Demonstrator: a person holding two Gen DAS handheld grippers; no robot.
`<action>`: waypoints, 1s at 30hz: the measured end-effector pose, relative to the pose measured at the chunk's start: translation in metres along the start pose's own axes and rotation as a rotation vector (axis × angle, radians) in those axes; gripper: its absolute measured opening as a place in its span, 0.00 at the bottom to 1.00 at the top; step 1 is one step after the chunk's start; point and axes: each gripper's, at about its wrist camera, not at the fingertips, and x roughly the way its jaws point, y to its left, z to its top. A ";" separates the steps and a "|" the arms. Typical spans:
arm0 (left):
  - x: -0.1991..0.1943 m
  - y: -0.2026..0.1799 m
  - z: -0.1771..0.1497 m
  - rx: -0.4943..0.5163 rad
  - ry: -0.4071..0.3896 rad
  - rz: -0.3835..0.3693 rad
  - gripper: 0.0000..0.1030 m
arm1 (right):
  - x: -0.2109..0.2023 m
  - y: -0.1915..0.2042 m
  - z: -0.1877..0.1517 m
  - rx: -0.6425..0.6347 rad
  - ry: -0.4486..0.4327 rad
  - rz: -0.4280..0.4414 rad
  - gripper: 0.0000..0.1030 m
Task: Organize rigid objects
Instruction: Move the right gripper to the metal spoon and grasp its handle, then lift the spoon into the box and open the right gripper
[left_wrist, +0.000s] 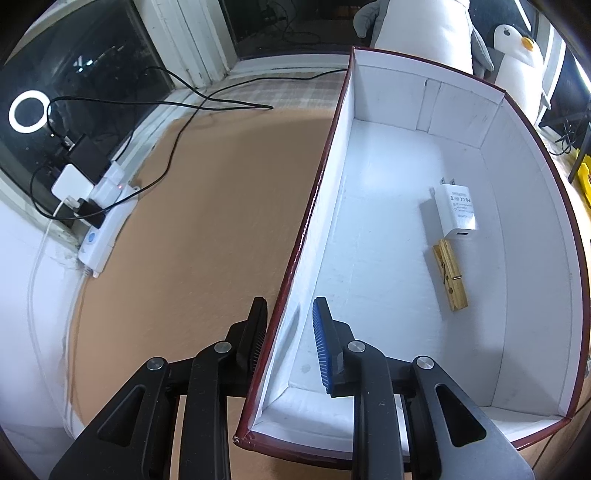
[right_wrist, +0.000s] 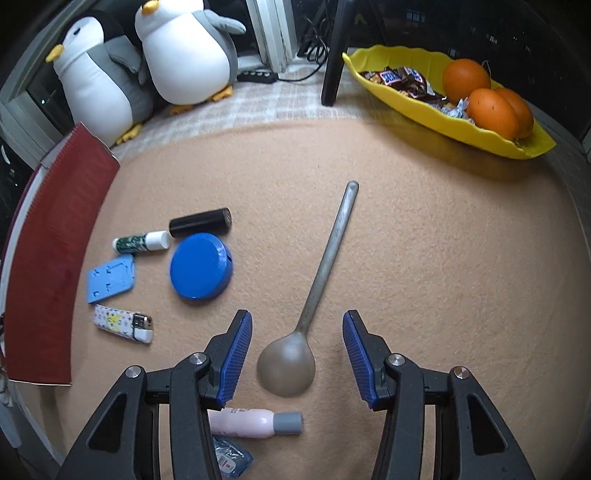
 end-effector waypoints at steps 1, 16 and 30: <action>0.000 0.000 0.000 0.000 0.001 0.001 0.22 | 0.002 0.000 -0.001 -0.005 0.006 -0.006 0.46; 0.001 0.001 0.000 0.003 -0.002 -0.004 0.22 | 0.009 -0.012 0.002 -0.101 0.072 -0.065 0.10; 0.001 0.004 0.000 0.000 -0.014 -0.024 0.22 | -0.003 -0.037 -0.005 0.020 0.047 -0.014 0.06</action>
